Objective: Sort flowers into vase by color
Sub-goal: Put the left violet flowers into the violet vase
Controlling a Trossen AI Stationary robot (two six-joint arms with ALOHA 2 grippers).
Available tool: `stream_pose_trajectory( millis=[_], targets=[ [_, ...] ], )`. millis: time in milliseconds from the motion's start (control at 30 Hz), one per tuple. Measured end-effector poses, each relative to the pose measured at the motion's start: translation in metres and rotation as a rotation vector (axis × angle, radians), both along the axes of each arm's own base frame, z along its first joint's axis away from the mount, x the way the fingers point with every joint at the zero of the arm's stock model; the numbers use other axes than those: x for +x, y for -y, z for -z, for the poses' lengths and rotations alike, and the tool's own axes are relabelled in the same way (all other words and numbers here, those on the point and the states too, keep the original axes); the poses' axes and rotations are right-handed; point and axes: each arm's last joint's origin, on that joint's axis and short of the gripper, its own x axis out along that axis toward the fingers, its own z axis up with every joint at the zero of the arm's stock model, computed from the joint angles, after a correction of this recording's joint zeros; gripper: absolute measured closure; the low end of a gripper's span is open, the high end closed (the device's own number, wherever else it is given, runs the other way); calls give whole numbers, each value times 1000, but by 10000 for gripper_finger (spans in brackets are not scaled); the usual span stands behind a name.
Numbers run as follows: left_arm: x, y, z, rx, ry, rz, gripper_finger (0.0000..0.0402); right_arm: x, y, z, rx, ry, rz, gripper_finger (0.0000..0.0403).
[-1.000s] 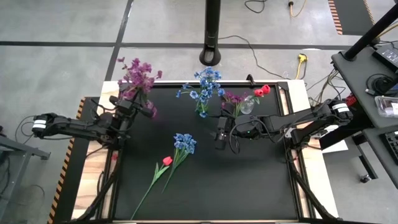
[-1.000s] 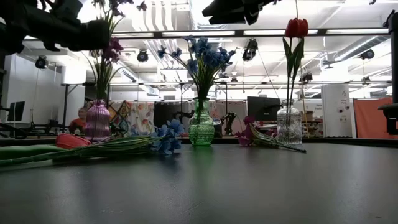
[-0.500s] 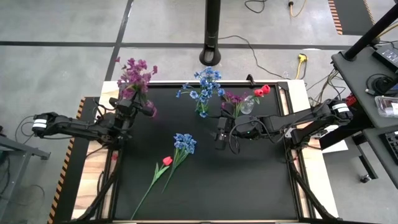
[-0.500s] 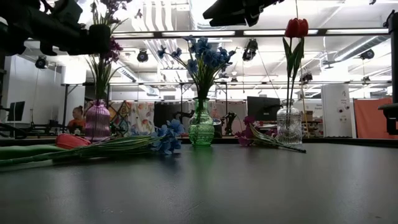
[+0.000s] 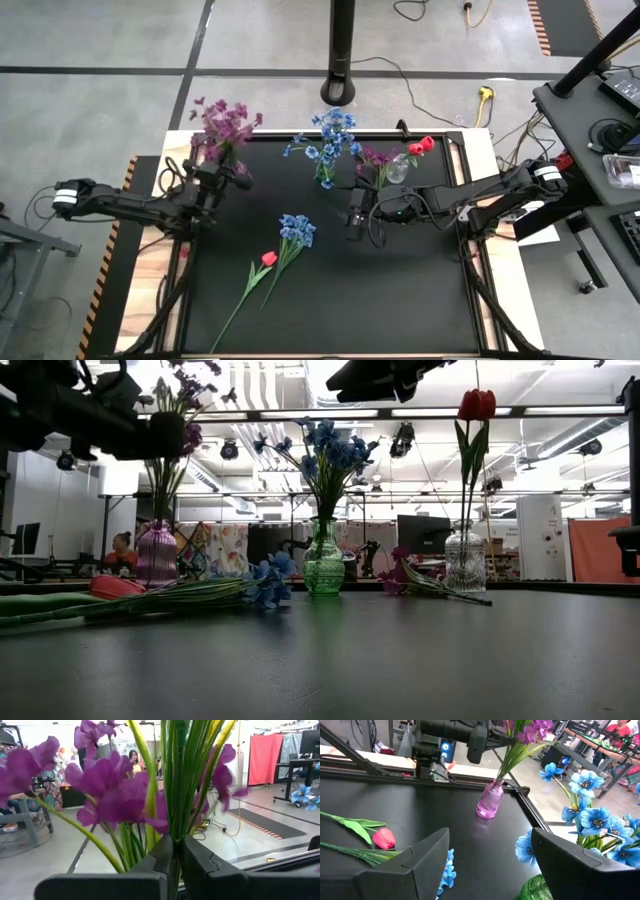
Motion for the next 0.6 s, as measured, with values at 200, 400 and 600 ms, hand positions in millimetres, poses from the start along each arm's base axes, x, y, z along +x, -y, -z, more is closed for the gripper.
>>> stream_pose_trajectory(
  millis=[200,400,600],
  targets=[
    [0,-1,3,-25,0,-72,384,0,0,0,0,-1,0,129],
    [1,0,4,-28,5,-69,345,0,0,1,-1,-2,0,129],
    [2,6,4,-28,-2,-28,287,0,0,1,5,-1,2,129]
  ],
)
